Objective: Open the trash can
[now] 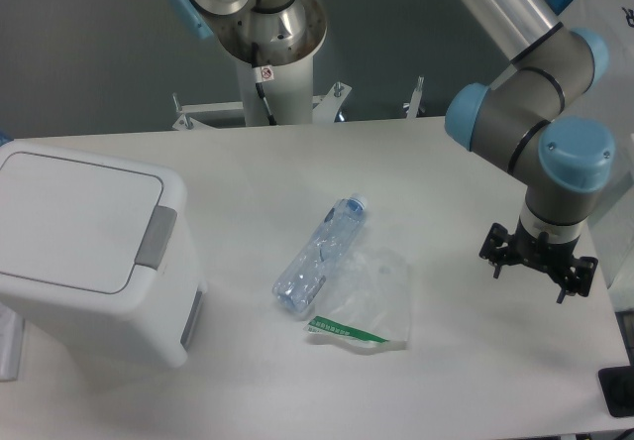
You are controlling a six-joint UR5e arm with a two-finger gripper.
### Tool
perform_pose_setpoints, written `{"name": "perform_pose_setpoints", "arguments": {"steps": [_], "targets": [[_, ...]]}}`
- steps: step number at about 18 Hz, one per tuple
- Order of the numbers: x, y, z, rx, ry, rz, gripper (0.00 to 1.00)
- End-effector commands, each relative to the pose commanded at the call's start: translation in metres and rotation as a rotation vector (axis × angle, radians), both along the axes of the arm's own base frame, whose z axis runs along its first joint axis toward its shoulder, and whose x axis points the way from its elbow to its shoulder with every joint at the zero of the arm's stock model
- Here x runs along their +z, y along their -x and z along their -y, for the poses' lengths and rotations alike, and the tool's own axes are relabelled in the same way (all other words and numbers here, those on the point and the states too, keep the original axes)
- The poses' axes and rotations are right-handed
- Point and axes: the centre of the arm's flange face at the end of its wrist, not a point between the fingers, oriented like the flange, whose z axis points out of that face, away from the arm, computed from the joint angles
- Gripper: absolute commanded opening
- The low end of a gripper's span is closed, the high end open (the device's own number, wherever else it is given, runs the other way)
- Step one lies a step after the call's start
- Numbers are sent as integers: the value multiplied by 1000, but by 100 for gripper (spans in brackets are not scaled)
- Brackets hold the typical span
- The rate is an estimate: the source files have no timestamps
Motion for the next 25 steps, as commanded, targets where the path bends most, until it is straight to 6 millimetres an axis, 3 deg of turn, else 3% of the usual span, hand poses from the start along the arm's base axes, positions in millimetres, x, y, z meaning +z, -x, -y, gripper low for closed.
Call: {"name": "perform_pose_setpoints", "arguments": {"steps": [4,7,11,14,20,25], "targets": [[2,-14,-19,121,-48,25,100],[26,-24,-30,157,-119,28,100],[40,-52,-48,177,-236,107,100],[67,-74,-64,208,-327,149,100],[141,-126,-89,282,-459,179,100],[182,-180,-122,322,-549,256,100]]}}
